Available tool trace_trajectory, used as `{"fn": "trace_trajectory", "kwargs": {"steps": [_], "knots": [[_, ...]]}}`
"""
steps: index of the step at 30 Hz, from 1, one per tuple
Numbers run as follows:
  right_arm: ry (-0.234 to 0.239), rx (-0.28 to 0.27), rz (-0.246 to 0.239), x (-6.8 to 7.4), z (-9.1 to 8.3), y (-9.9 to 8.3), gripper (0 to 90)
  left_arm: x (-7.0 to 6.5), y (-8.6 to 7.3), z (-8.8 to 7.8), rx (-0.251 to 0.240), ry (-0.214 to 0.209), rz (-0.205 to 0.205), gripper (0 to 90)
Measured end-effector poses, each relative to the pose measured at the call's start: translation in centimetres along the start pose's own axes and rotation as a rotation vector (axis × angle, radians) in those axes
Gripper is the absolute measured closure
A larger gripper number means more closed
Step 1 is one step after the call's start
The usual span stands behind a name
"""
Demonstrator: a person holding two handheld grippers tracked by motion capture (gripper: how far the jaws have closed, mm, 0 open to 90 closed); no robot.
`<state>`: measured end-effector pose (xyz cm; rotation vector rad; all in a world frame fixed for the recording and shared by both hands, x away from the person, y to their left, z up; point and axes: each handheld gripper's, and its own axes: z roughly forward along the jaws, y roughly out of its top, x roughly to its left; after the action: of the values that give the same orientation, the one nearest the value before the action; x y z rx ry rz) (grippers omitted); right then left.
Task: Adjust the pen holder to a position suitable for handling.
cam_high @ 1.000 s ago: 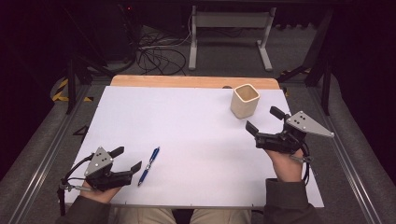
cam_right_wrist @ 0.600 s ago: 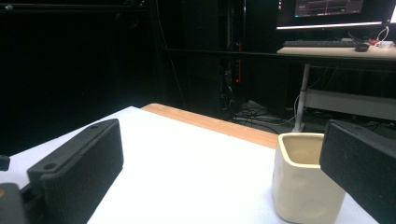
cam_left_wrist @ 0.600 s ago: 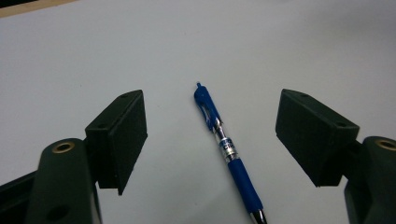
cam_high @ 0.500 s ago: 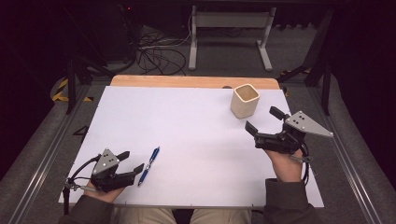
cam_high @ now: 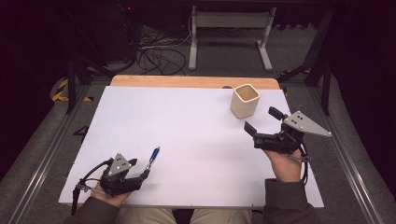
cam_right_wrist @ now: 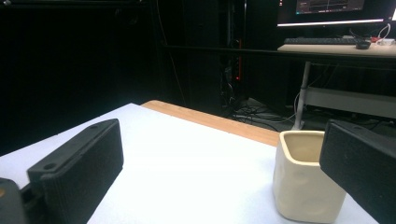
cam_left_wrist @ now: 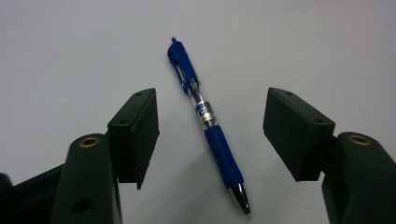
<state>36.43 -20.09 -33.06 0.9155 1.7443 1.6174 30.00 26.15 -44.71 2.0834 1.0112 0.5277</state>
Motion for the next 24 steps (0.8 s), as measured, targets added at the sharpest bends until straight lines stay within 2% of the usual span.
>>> {"fn": "trace_trajectory", "kwargs": {"steps": [4,9,15,22,24], "knots": [[0.0,0.001,0.001,0.0,0.0,0.0,0.3,-0.1,-0.1,0.4,0.041,0.015,0.003,40.0],[0.0,0.001,0.001,0.0,0.0,0.0,0.3,-0.2,-0.2,0.7,0.084,0.015,0.002,43.5],[-0.002,0.001,0.004,0.0,-0.1,0.0,0.3,-0.2,-0.3,0.9,0.107,0.015,-0.009,48.3],[0.001,0.003,-0.002,0.0,0.0,0.0,0.5,-0.5,-0.5,1.3,0.149,0.004,0.0,51.6],[0.001,0.003,-0.001,0.0,0.0,0.0,0.5,-0.5,-0.6,1.4,0.146,-0.002,-0.007,54.2]]}}
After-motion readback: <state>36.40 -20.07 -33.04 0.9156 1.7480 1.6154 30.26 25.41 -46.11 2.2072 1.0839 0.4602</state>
